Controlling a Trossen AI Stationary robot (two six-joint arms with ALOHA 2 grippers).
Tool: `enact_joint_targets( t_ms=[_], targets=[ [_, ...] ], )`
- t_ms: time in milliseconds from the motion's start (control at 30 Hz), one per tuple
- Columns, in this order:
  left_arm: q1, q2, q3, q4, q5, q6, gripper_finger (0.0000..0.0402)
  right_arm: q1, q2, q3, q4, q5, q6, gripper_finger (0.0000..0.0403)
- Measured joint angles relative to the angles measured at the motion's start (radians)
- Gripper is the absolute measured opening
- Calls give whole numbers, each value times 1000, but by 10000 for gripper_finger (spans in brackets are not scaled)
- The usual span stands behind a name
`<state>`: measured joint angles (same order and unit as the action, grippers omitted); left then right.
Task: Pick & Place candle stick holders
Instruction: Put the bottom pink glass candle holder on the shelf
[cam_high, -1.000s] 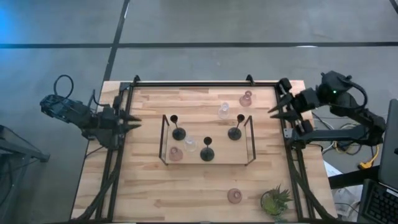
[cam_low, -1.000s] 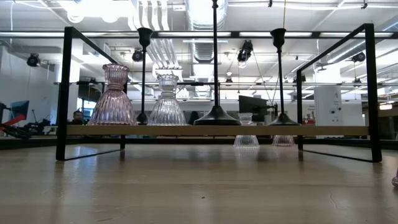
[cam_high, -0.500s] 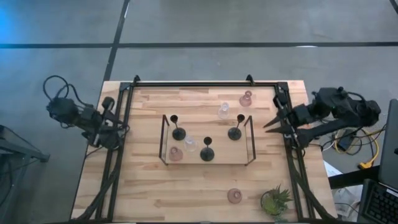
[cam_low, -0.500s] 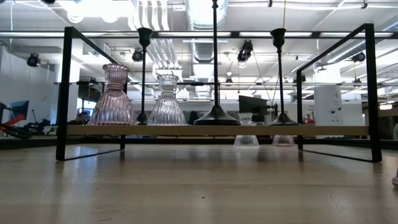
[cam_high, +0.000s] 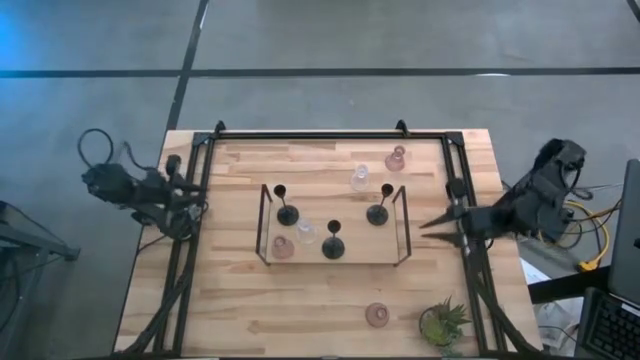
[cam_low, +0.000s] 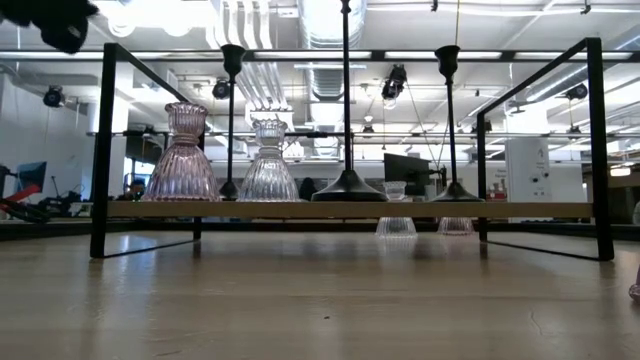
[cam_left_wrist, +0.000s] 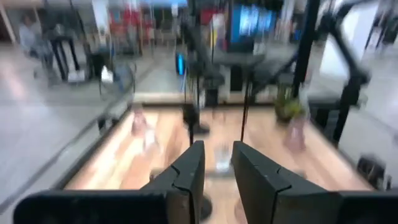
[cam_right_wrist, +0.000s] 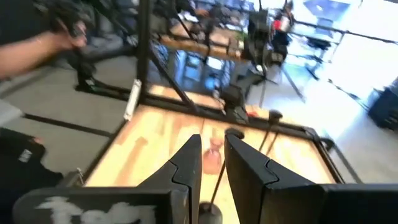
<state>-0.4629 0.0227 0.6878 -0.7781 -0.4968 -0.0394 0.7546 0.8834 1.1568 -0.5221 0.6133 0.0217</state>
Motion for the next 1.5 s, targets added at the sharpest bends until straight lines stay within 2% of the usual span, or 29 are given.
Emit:
enact_joint_targets(
  t_ms=[167, 300, 500, 600, 767, 867, 967, 1167, 1333, 1500],
  targets=[
    [0, 2, -1, -4, 6, 12, 88, 151, 83, -2, -30, 211, 127, 63],
    [1, 2, 4, 9, 3, 12, 89, 226, 133, -2, -38, 305, 223, 63],
    [1, 2, 3, 7, 0, 11, 89, 264, 180, 37, -58, 308, 361, 63],
    [1, 2, 3, 7, -39, -2, 88, 264, 227, 50, -68, 302, 376, 63],
    [1, 2, 1, 7, -44, -15, 89, 264, 304, 91, -78, 299, 404, 63],
    [1, 2, 1, 7, -43, -16, 89, 264, 355, 134, -149, 276, 491, 63],
    [1, 10, 1, 8, -44, -16, 88, 264, 412, 192, -274, 242, 643, 63],
    [1, 13, 0, 7, -80, -26, 89, 263, 548, 345, -524, 125, 914, 63],
    [1, 13, -1, 8, -118, -34, 89, 261, 660, 473, -609, 11, 983, 63],
    [1, 13, -4, 6, -200, -58, 88, 234, 749, 549, -668, -101, 1056, 63]
  ],
)
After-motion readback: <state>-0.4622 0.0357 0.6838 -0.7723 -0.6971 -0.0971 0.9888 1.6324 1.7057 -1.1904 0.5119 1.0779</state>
